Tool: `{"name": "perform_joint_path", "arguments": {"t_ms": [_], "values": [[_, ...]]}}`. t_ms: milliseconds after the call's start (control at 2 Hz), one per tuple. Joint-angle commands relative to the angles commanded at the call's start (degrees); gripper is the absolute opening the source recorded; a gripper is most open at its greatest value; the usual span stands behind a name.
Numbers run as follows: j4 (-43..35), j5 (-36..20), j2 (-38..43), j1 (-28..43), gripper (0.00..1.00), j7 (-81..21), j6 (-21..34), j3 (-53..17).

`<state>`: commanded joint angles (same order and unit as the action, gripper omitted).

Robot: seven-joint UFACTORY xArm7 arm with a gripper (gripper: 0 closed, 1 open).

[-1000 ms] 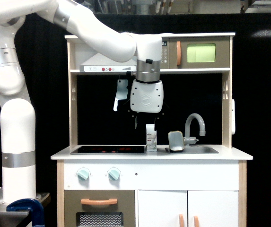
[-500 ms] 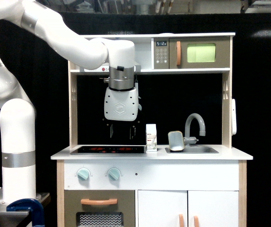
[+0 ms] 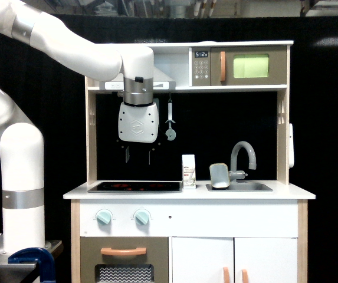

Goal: Put the canned spam into the sink

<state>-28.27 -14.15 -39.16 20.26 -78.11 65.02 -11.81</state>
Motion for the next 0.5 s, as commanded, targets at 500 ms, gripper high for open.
{"name": "perform_joint_path", "arguments": {"t_ms": [500], "values": [[-0.5, -3.0, 2.2, 3.9, 1.00, 4.8, -3.5, 3.9]]}}
